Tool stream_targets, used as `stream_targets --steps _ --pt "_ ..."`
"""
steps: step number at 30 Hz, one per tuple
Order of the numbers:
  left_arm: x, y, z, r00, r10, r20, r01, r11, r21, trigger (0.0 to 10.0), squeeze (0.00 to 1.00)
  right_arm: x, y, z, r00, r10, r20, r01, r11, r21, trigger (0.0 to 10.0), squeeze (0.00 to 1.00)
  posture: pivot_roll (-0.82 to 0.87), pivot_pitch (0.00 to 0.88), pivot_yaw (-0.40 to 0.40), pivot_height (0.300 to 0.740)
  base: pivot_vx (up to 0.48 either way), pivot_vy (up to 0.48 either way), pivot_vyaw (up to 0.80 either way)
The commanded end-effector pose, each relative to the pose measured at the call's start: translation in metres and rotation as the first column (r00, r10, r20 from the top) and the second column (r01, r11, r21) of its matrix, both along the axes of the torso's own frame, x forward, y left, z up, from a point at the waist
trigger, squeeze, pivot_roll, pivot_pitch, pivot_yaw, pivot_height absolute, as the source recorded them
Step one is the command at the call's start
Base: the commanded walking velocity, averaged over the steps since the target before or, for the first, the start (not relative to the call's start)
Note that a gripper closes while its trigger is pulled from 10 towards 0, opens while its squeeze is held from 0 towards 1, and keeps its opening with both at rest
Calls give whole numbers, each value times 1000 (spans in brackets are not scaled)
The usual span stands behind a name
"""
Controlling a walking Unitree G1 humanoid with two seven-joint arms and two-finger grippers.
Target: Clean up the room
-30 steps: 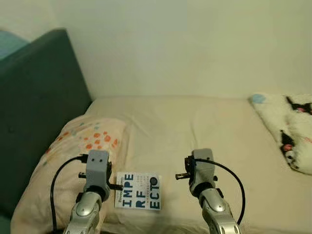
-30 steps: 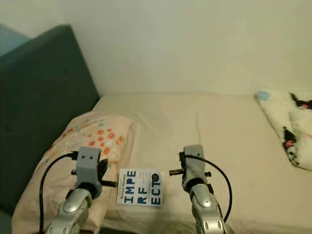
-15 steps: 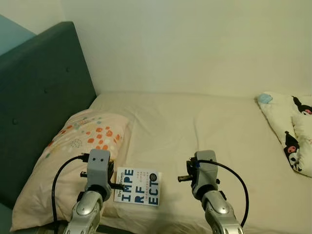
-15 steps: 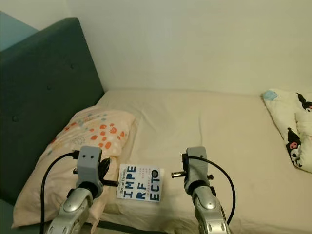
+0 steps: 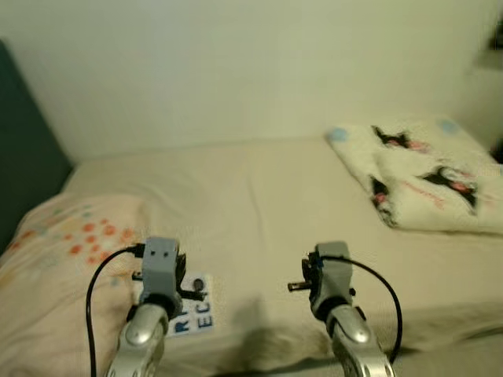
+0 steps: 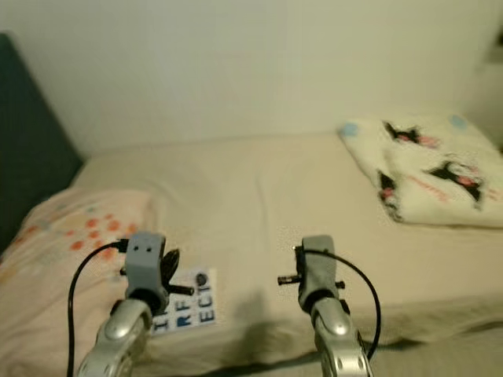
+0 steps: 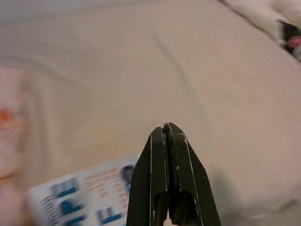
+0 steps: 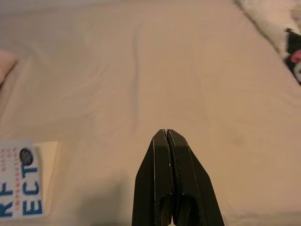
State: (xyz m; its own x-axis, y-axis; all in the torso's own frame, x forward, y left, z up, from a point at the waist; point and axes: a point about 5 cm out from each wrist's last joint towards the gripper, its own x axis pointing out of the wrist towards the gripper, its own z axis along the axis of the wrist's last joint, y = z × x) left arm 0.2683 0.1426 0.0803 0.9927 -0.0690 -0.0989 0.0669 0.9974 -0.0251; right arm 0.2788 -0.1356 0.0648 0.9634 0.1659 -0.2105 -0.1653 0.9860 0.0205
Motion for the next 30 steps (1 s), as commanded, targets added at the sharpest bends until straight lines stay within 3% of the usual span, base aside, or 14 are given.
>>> stream_targets --steps 1,8,15,25,30 --pt "-3 3 -2 1000 14 -6 -14 1000 -10 10000 0 -2 6 -3 999 35 -19 -35 999 -4 10000 0 -85 105 16 740 0 0 0" --pt "-3 6 -3 999 51 5 -51 998 -23 10000 0 -5 11 -3 994 103 -17 -104 993 -61 10000 0 -85 88 1 740 0 0 174" --pt "-3 8 -3 998 61 6 -61 998 -17 10000 0 -3 18 -1 987 161 -7 -161 986 -34 10000 0 -81 87 -12 740 0 0 785" --pt "-3 8 -3 999 53 1 -53 998 -23 10000 0 3 9 1 996 91 -9 -91 996 -4 10000 0 -81 94 -8 740 0 0 69" --pt "-3 5 -3 1000 23 2 -23 999 -28 10000 0 -4 4 -3 998 61 -12 -61 998 -16 10000 0 -88 90 -1 740 0 0 0"
